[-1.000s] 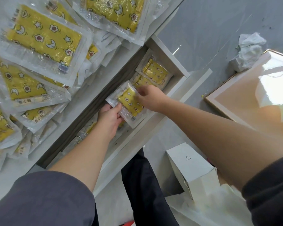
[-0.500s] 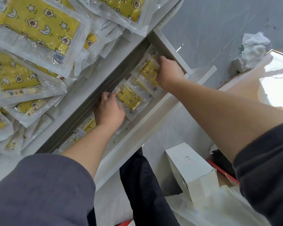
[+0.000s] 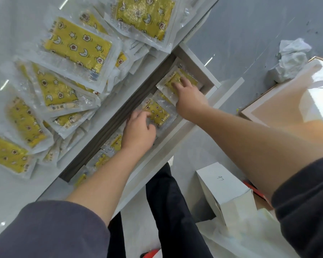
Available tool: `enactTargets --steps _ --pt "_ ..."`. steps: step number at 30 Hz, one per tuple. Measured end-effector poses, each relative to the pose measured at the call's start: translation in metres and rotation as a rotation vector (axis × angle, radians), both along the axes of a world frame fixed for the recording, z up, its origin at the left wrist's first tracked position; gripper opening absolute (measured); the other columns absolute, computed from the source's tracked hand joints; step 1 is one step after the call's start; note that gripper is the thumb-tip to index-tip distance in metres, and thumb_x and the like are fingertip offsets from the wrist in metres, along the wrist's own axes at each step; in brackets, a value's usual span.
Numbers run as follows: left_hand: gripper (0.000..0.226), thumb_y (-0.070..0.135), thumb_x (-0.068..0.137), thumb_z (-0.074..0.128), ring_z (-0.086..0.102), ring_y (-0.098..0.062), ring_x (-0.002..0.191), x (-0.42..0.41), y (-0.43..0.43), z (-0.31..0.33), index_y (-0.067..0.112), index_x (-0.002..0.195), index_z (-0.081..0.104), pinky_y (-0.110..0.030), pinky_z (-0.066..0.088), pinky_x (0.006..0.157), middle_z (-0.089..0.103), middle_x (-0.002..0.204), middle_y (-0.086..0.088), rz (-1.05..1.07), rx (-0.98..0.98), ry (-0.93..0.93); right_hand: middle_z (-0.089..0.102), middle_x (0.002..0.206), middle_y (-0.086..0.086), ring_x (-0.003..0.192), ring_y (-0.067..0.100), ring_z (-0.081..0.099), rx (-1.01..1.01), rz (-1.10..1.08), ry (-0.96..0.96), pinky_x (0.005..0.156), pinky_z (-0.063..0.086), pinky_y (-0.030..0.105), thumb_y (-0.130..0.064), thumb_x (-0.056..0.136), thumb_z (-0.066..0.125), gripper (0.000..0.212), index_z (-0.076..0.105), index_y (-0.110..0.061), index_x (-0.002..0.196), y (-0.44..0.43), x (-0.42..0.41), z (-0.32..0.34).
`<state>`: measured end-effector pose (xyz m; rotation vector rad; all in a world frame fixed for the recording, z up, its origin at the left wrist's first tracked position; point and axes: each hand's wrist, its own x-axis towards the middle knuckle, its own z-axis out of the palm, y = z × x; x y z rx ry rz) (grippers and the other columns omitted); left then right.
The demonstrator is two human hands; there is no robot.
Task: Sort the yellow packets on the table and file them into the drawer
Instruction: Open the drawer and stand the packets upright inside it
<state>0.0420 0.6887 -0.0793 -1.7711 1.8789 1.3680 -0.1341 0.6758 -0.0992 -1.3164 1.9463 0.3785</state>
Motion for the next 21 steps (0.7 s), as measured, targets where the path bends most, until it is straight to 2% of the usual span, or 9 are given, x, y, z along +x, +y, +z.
enactTargets --steps 3,5,9,11,13,15,17,19,21 --pt "0.023 0.013 0.094 0.047 0.058 -0.011 0.103 0.019 0.002 0.045 0.021 0.109 0.063 -0.025 0.046 0.081 0.062 0.113 0.006 0.078 0.031 0.091 0.034 0.15 0.005 0.129 0.03 0.044 -0.064 -0.068 -0.09 0.09 0.053 0.042 0.002 0.087 0.049 0.064 0.038 -0.02 0.146 0.011 0.025 0.027" --pt "0.021 0.011 0.094 0.046 0.065 -0.011 0.087 0.039 0.001 0.072 0.022 0.095 0.064 -0.029 0.053 0.075 0.068 0.092 0.007 0.182 0.042 0.111 0.039 0.144 0.003 0.124 0.026 0.048 -0.079 -0.113 -0.155 0.087 0.053 0.039 0.001 0.088 0.046 0.057 0.044 -0.02 0.141 0.019 0.048 0.048" --pt "0.023 0.01 0.095 0.045 0.069 -0.018 0.071 0.093 -0.006 0.107 0.025 0.084 0.06 -0.042 0.06 0.071 0.069 0.077 0.0 0.442 0.036 0.062 0.047 0.135 0.003 0.109 0.024 0.055 -0.108 -0.164 -0.261 0.074 0.046 0.033 -0.003 0.092 0.042 0.043 0.053 -0.017 0.132 0.029 0.104 0.084" --pt "0.022 0.01 0.092 0.046 0.068 -0.024 0.073 0.125 -0.012 0.116 0.024 0.082 0.059 -0.042 0.058 0.069 0.067 0.078 -0.002 0.531 -0.013 -0.02 0.054 0.128 0.003 0.107 0.024 0.056 -0.14 -0.206 -0.309 0.079 0.048 0.034 -0.006 0.094 0.041 0.037 0.056 -0.015 0.126 0.03 0.135 0.101" --pt "0.018 0.011 0.089 0.046 0.064 -0.026 0.077 0.159 -0.017 0.122 0.022 0.082 0.059 -0.034 0.052 0.063 0.065 0.079 -0.001 0.597 -0.067 -0.108 0.059 0.12 0.003 0.101 0.022 0.058 -0.163 -0.245 -0.348 0.082 0.051 0.037 -0.008 0.095 0.041 0.032 0.059 -0.016 0.12 0.029 0.167 0.114" --pt "0.011 0.015 0.09 0.048 0.058 -0.022 0.074 0.193 -0.022 0.124 0.016 0.089 0.06 -0.025 0.041 0.056 0.06 0.079 0.002 0.637 -0.077 -0.199 0.061 0.115 0.0 0.096 0.019 0.058 -0.161 -0.277 -0.385 0.076 0.051 0.034 -0.01 0.096 0.04 0.029 0.061 -0.017 0.115 0.026 0.198 0.124" --pt "0.014 0.018 0.089 0.054 0.056 -0.02 0.076 0.223 -0.029 0.121 0.012 0.1 0.059 -0.026 0.038 0.06 0.059 0.089 -0.001 0.7 -0.048 -0.271 0.062 0.112 -0.001 0.093 0.018 0.059 -0.16 -0.325 -0.403 0.072 0.051 0.034 -0.012 0.097 0.042 0.027 0.061 -0.017 0.115 0.021 0.227 0.131" --pt "0.035 0.027 0.084 0.065 0.056 -0.026 0.086 0.248 -0.038 0.112 0.01 0.112 0.052 -0.031 0.041 0.067 0.057 0.111 -0.008 0.805 -0.003 -0.32 0.063 0.109 -0.001 0.089 0.018 0.061 -0.198 -0.401 -0.386 0.074 0.055 0.039 -0.018 0.098 0.046 0.022 0.059 -0.018 0.115 0.015 0.252 0.136" --pt "0.066 0.04 0.077 0.075 0.056 -0.032 0.1 0.266 -0.049 0.103 0.009 0.123 0.04 -0.037 0.049 0.077 0.048 0.129 -0.013 0.917 0.091 -0.346 0.059 0.112 -0.002 0.089 0.017 0.059 -0.257 -0.427 -0.308 0.073 0.054 0.038 -0.021 0.097 0.05 0.02 0.056 -0.019 0.116 0.008 0.274 0.137"
